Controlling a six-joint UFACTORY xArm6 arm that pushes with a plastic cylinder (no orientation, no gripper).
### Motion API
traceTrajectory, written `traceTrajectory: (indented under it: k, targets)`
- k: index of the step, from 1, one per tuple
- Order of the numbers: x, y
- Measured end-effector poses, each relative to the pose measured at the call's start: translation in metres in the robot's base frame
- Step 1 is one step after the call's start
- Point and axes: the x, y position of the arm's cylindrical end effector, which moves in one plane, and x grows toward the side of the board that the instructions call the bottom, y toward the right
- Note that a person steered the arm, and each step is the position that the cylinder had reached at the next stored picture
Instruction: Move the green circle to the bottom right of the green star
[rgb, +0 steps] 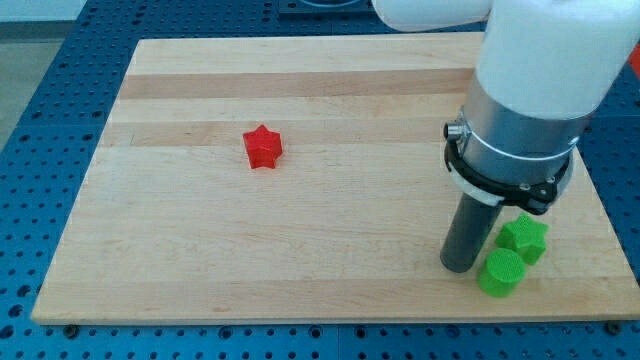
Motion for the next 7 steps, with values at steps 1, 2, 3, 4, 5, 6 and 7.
traceTrajectory:
  k: [1,2,3,4,5,6,7]
  targets:
    - [0.006,0.0]
    - [0.012,0.0]
    - [0.019,0.0]
    - [0.02,0.005]
    - [0.02,0.023]
    - [0.02,0.046]
    - [0.02,0.06]
